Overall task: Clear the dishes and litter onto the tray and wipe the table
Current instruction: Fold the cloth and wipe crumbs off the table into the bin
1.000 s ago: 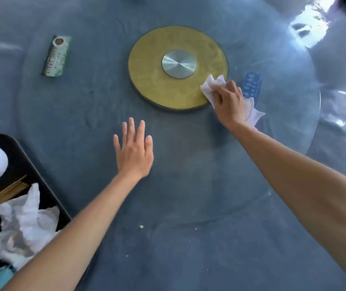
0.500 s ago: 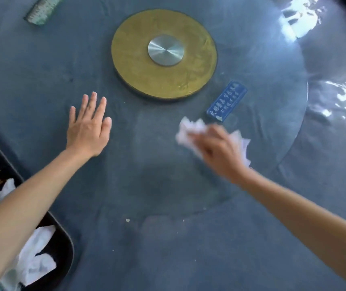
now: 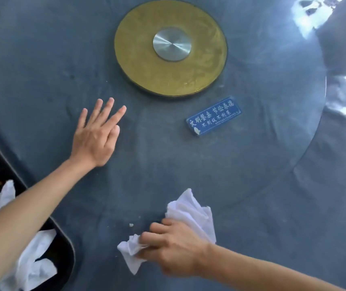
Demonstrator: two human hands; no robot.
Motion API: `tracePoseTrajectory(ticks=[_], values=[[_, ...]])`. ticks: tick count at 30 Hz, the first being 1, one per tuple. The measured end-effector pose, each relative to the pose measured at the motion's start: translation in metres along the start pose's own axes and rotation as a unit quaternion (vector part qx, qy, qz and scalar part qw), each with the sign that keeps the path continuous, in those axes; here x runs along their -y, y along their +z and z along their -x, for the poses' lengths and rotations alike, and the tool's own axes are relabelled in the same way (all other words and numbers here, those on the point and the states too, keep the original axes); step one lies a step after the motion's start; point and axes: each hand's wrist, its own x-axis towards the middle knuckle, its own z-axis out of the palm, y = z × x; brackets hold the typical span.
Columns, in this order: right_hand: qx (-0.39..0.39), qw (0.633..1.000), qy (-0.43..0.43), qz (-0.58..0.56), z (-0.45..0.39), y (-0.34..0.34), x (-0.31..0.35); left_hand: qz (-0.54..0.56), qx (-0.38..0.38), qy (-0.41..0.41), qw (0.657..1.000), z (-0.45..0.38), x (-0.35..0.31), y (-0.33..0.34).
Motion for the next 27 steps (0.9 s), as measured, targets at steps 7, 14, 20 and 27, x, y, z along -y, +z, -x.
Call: tracePoseTrajectory(ticks=[7,14,20,27], values=[[-0.334,0.882,0.298,0.15,-0.035,-0.158,-0.224,0.074,0.011,-0.046,0.996,-0.015,-0.028,-0.009],[-0.329,0.85,0.398,0.1,-0.07,-0.122,-0.238,0.022,-0.031,-0.066,0.997,-0.018,-0.054,0.014],[-0.181,0.971,0.125,-0.089,-0.027,-0.004,-0.038,0.006,-0.016,-0.015,1.0,-0.037,0.002,0.0],[-0.184,0.962,0.183,-0.082,-0.009,0.013,-0.012,-0.029,0.082,-0.055,0.995,-0.011,0.0,-0.014]])
